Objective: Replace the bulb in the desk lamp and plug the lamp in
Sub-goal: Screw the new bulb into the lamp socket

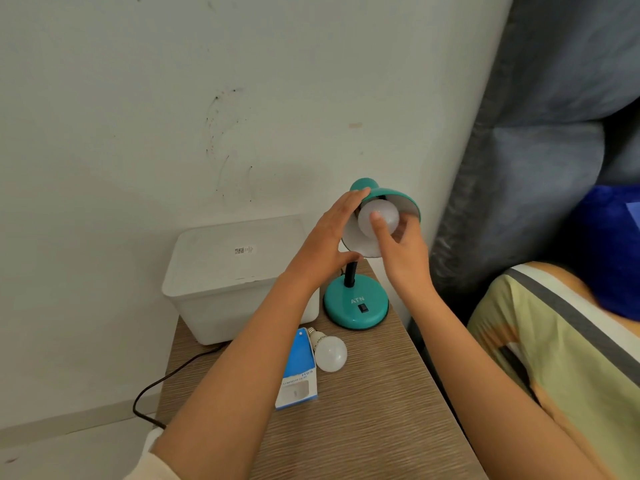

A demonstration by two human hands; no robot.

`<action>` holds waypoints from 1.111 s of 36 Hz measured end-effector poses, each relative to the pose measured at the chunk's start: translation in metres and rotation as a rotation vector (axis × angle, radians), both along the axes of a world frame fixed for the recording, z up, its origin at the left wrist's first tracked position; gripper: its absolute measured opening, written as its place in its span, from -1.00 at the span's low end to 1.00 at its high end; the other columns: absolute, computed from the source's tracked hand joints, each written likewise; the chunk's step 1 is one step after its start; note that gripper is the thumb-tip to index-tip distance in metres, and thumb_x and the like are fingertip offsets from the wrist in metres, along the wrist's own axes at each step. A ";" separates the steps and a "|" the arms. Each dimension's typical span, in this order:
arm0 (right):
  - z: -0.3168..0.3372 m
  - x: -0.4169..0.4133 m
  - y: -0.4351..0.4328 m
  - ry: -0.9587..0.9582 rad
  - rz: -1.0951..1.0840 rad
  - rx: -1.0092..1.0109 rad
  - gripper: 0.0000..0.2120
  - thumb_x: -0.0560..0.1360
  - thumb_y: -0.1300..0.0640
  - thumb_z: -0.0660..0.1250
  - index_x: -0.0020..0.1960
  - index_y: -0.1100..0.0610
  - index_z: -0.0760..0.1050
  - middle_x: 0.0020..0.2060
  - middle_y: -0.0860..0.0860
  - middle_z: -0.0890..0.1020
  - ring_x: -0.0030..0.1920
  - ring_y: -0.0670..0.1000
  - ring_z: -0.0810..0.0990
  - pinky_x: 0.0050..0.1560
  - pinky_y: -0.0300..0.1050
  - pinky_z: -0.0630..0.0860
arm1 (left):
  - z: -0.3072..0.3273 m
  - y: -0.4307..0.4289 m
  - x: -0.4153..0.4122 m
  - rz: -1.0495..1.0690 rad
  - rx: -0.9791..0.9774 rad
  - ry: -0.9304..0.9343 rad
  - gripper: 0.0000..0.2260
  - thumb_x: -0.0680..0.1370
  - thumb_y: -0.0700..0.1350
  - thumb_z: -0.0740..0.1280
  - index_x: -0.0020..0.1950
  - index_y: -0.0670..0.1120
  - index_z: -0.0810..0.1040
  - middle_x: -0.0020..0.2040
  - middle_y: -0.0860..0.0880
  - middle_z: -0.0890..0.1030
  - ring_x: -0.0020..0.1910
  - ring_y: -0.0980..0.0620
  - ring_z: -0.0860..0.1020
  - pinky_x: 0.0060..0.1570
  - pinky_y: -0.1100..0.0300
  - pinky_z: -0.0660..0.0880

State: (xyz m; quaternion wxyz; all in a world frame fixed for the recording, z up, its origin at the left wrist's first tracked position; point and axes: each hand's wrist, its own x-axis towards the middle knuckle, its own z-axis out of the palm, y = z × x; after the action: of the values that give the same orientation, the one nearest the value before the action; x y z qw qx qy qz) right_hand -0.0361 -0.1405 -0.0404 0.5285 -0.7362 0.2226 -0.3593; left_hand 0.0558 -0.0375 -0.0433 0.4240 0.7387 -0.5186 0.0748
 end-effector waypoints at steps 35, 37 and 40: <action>0.020 0.000 -0.001 0.011 -0.085 -0.201 -0.50 0.41 0.04 0.43 0.27 0.18 0.38 0.16 0.04 0.54 0.11 -0.05 0.50 0.09 -0.21 0.45 | -0.004 -0.005 0.002 0.005 0.010 0.053 -0.10 0.31 -0.28 0.52 0.49 0.08 0.10 0.50 0.03 0.19 0.44 0.09 0.21 0.37 0.25 0.20; 0.017 0.000 0.000 0.023 -0.098 -0.318 -0.50 0.42 0.04 0.42 0.28 0.17 0.38 0.18 0.07 0.54 0.17 0.01 0.50 0.17 -0.13 0.46 | -0.006 -0.006 0.002 0.006 0.012 0.053 -0.09 0.31 -0.27 0.52 0.49 0.11 0.09 0.51 0.03 0.18 0.45 0.09 0.21 0.38 0.22 0.19; 0.015 0.000 0.000 0.008 -0.087 -0.317 -0.52 0.42 0.02 0.42 0.27 0.15 0.40 0.17 0.05 0.56 0.15 0.00 0.53 0.17 -0.15 0.48 | -0.006 -0.005 0.002 0.011 0.012 0.046 -0.11 0.32 -0.27 0.52 0.49 0.10 0.09 0.51 0.03 0.18 0.44 0.09 0.21 0.36 0.25 0.19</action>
State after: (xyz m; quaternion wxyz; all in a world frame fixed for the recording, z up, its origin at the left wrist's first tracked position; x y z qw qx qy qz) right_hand -0.0363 -0.1405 -0.0253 0.3886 -0.8016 0.1968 -0.4095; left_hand 0.0583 -0.0426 -0.0493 0.4311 0.7455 -0.5051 0.0573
